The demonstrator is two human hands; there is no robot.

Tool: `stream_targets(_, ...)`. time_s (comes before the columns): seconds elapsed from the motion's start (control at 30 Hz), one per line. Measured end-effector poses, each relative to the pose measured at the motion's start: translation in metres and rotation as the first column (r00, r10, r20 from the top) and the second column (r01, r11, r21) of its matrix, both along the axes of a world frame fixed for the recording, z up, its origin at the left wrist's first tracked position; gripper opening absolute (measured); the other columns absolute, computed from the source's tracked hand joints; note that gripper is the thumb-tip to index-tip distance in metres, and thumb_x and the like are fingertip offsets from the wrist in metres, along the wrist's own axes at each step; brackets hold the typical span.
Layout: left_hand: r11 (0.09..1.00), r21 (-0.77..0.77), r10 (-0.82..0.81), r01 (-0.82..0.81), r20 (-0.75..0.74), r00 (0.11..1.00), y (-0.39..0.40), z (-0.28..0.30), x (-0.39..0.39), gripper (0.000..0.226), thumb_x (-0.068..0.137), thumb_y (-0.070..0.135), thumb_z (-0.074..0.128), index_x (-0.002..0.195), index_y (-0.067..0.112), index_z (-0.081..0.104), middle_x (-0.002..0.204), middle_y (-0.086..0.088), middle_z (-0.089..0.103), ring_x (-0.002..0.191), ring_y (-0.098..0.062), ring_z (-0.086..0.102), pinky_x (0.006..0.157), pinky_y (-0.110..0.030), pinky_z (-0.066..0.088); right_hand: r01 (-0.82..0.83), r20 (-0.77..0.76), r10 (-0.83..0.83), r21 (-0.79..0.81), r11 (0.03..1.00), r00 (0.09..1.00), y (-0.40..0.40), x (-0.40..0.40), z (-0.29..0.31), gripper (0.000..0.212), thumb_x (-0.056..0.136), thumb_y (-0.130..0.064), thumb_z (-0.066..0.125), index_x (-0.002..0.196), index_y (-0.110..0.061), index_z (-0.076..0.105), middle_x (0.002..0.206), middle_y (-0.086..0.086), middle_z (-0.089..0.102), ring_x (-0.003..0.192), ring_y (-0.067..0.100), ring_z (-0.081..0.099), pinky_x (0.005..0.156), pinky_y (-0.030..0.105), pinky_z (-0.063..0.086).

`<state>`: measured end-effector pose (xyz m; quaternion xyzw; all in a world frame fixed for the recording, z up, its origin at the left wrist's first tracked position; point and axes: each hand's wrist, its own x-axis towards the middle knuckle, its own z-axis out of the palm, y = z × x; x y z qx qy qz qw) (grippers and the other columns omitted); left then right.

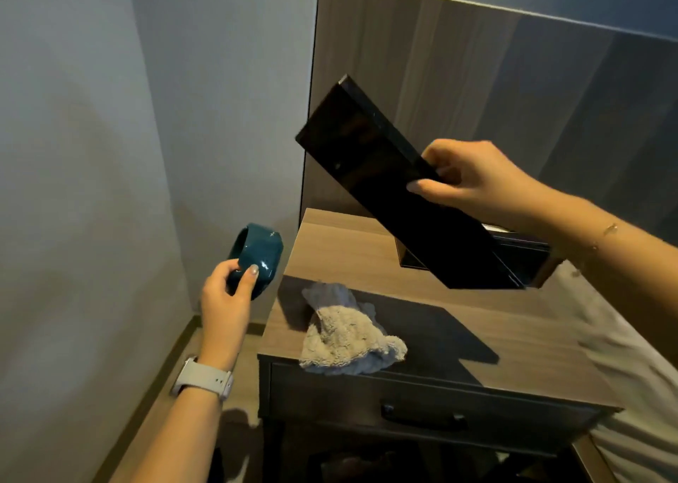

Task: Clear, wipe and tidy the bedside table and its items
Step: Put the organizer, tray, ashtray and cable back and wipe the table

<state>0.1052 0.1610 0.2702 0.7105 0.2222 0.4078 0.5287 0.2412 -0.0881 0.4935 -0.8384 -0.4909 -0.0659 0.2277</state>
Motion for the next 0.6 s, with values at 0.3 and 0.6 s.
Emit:
stream_targets(0.3, 0.990, 0.085, 0.115, -0.109, -0.071, 0.991, 0.024, -0.015, -0.020, 0.013, 0.092, 0.026, 0.060, 0.102, 0.019, 0.064, 0.099, -0.004, 0.063, 0.093, -0.020, 0.058, 0.070, -0.026, 0.044, -0.109, 0.295, 0.096, 0.026, 0.994, 0.951, 0.096, 0.033, -0.010, 0.029, 0.089, -0.042, 0.062, 0.100, -0.015, 0.064, 0.083, -0.004, 0.060, 0.071, 0.013, 0.054, 0.060, 0.031, 0.044)
stream_targets(0.6, 0.964, 0.119, 0.252, -0.240, -0.103, 0.962, 0.047, -0.014, -0.039, 0.021, 0.090, 0.029, 0.062, 0.106, 0.016, 0.064, 0.101, -0.008, 0.063, 0.092, -0.022, 0.059, 0.076, -0.039, 0.051, -0.113, 0.328, 0.139, -0.095, 0.989, 0.934, 0.114, 0.073, -0.107, 0.018, 0.092, -0.023, 0.059, 0.106, -0.011, 0.055, 0.098, 0.007, 0.064, 0.084, 0.024, 0.062, 0.067, 0.033, 0.050)
